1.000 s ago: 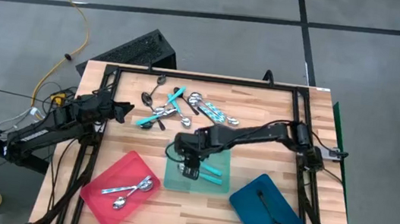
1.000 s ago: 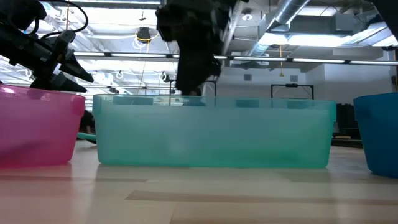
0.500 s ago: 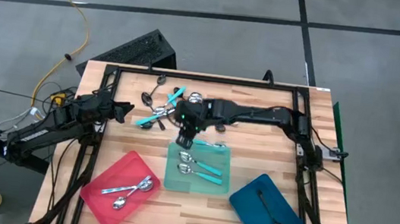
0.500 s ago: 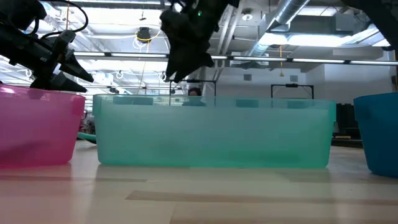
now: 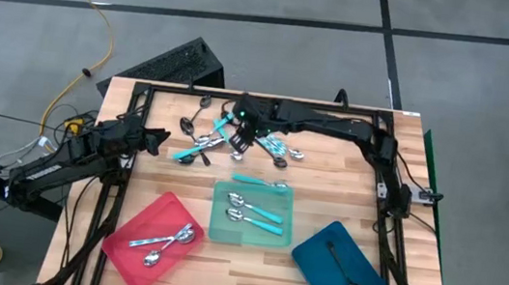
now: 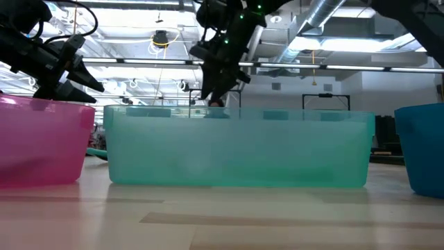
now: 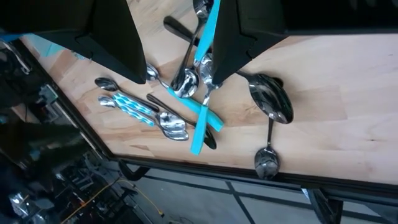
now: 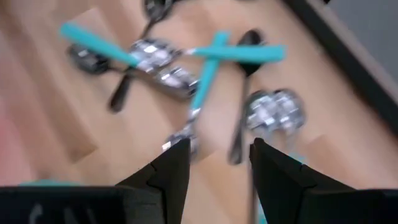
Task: Sort silverware by color (type)
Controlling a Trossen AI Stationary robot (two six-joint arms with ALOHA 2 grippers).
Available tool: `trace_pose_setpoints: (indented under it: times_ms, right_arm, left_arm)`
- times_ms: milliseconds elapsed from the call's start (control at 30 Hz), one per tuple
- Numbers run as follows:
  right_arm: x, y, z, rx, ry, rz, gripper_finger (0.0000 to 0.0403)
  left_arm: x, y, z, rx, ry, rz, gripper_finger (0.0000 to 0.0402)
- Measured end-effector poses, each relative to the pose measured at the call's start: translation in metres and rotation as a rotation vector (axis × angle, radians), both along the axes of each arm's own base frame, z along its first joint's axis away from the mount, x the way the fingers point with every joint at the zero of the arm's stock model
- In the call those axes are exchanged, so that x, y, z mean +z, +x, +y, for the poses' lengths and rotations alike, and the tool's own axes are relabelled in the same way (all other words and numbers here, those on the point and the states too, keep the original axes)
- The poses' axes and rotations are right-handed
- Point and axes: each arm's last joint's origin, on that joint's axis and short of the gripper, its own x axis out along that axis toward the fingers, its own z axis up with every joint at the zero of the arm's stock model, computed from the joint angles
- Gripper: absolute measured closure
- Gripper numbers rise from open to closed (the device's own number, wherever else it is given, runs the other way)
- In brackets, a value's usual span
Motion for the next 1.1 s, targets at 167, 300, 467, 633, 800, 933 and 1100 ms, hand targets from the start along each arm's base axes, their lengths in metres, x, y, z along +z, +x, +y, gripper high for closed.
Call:
trace_pose_setpoints:
  times_ms: [167, 300, 467, 633, 800, 933, 1100]
  right_arm:
    - [-0.005, -0.012, -0.019, -0.006, -0.018, 0.084, 0.0214]
    - [-0.017, -0.029, -0.029, -0.028, 0.043, 0.249, 0.0214]
    - [-0.034, -0.035, -0.026, -0.022, 0.093, 0.400, 0.0214]
    - [-0.061, -0.021, -0.011, 0.059, 0.140, 0.455, 0.0214]
    - [-0.090, -0.016, -0.006, 0.105, 0.170, 0.545, 0.0214]
    - [-0.100, -0.015, -0.008, 0.104, 0.174, 0.576, 0.0214]
    - [-0.103, -0.016, -0.014, 0.108, 0.205, 0.565, 0.0214]
  left_arm:
    - [0.000, -0.001, 0.001, 0.043, -0.001, 0.002, 0.0235]
    - [-0.001, -0.002, 0.002, 0.105, 0.007, 0.010, 0.0235]
    - [-0.002, -0.003, 0.002, 0.128, 0.001, 0.023, 0.0235]
    - [-0.002, -0.003, 0.002, 0.129, 0.001, 0.022, 0.0235]
    - [-0.002, -0.003, 0.002, 0.128, 0.001, 0.023, 0.0235]
    - [-0.002, -0.003, 0.002, 0.128, 0.000, 0.022, 0.0235]
    - [-0.002, -0.003, 0.002, 0.128, -0.004, 0.019, 0.0235]
